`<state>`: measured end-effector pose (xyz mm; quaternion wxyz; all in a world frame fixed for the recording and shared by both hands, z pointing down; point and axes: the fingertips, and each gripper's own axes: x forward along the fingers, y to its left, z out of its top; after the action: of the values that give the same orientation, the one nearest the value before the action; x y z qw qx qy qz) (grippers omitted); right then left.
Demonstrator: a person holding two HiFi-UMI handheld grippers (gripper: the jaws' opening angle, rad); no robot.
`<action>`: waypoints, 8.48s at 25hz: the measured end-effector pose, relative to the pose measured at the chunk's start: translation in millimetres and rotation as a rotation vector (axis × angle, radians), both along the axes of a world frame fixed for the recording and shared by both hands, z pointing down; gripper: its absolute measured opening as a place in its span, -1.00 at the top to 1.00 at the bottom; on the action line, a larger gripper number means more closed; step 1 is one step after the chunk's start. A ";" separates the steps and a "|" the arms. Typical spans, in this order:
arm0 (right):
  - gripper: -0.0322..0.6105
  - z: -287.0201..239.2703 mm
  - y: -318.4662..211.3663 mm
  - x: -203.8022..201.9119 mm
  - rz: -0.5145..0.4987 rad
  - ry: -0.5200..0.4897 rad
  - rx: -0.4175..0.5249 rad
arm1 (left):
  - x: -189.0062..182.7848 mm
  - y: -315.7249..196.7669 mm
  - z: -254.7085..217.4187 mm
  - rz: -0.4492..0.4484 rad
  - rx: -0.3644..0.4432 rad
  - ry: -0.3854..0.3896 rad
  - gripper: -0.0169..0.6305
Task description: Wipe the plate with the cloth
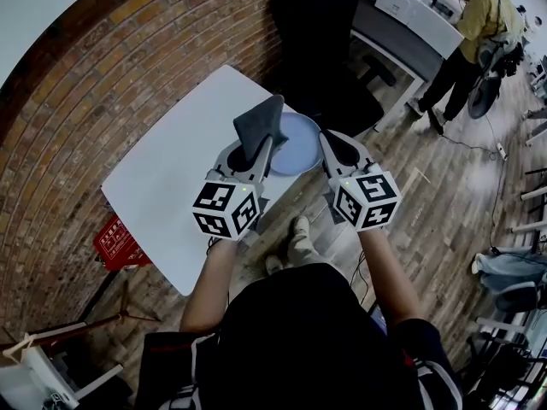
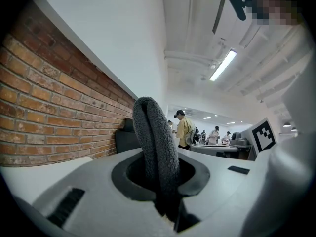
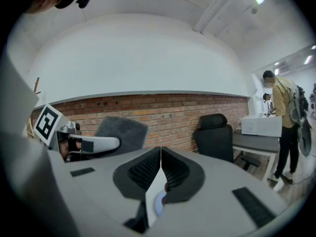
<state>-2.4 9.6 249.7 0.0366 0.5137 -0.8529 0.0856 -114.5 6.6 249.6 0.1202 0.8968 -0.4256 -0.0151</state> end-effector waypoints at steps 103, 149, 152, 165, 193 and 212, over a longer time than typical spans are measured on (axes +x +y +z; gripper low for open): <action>0.80 315.9 -168.1 90.2 -0.141 0.310 -0.681 | 74.4 -153.0 261.0 0.020 -0.435 -0.201 0.76; 0.80 367.3 -175.8 90.1 -0.059 0.316 -0.827 | 70.6 -146.7 295.7 -0.011 -0.514 -0.190 0.76; 0.80 366.8 -176.9 90.9 -0.051 0.321 -0.833 | 70.1 -147.1 295.2 -0.012 -0.515 -0.191 0.76; 0.80 367.6 -180.3 90.3 -0.007 0.282 -0.860 | 64.7 -144.7 303.9 -0.006 -0.526 -0.209 0.76; 0.80 367.0 -180.5 89.2 0.018 0.287 -0.873 | 56.5 -166.3 306.6 0.244 -0.348 -0.668 0.76; 0.80 367.9 -181.7 91.8 0.007 0.284 -0.874 | 47.7 -169.2 346.9 0.403 -0.272 -1.033 0.76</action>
<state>89.4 -172.0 617.6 0.3662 0.4597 -0.7214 0.3663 -66.8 -162.6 596.6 0.0113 0.8276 -0.2480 0.5035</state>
